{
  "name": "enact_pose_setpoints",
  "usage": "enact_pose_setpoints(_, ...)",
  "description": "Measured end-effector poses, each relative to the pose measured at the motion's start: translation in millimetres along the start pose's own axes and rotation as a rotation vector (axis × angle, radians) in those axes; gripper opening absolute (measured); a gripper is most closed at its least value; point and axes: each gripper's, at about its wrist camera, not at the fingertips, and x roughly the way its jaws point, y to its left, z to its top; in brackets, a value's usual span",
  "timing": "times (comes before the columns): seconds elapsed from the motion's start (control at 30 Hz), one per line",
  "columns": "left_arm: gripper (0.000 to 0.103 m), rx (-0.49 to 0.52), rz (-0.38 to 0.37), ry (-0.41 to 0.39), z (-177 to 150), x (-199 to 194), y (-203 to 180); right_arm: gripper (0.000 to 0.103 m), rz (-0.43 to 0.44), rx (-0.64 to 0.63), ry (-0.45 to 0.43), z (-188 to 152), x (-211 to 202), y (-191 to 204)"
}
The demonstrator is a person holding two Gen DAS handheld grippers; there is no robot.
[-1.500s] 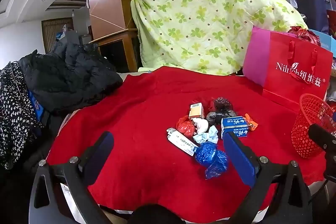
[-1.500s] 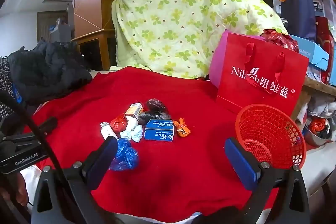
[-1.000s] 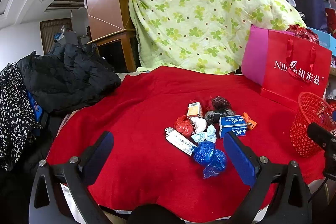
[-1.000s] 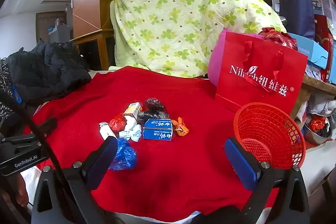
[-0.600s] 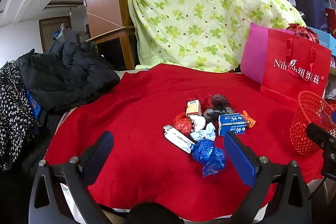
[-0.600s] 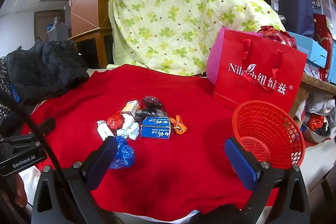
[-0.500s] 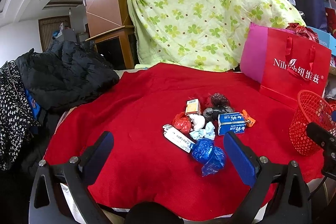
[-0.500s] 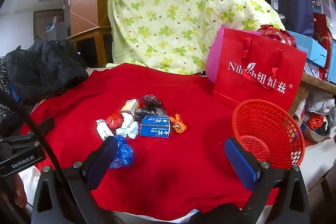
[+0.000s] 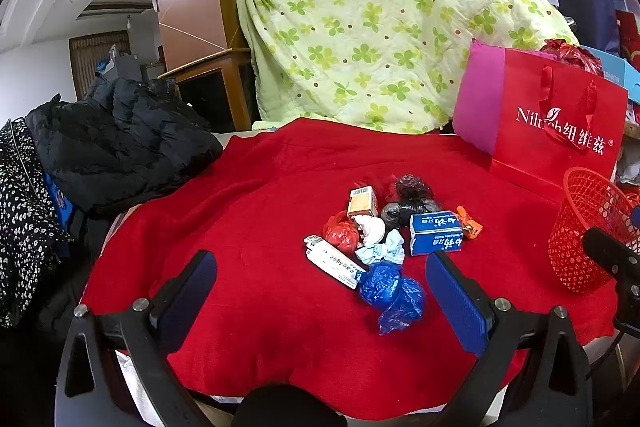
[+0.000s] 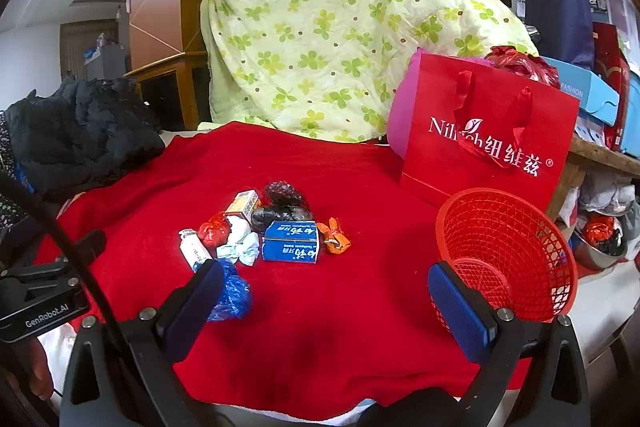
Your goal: Collect trash
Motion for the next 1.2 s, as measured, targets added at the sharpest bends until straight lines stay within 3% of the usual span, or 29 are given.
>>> enact_pose_setpoints(0.43,0.103,-0.003,-0.011,0.013,-4,7,-2,0.103,0.004,0.01,0.005,-2,3,-2)
enact_pose_setpoints(0.57,0.103,-0.048,-0.061,0.084,-13,32,9,0.103,0.097,0.065,0.013,-8,14,-14)
enact_pose_setpoints(0.83,0.103,-0.11,-0.105,0.254,-45,100,19,0.103,0.2,0.136,0.163,-22,81,-30)
enact_pose_setpoints(1.2,0.103,-0.142,-0.173,0.303,-58,139,27,0.103,0.332,0.18,0.357,-3,206,-5)
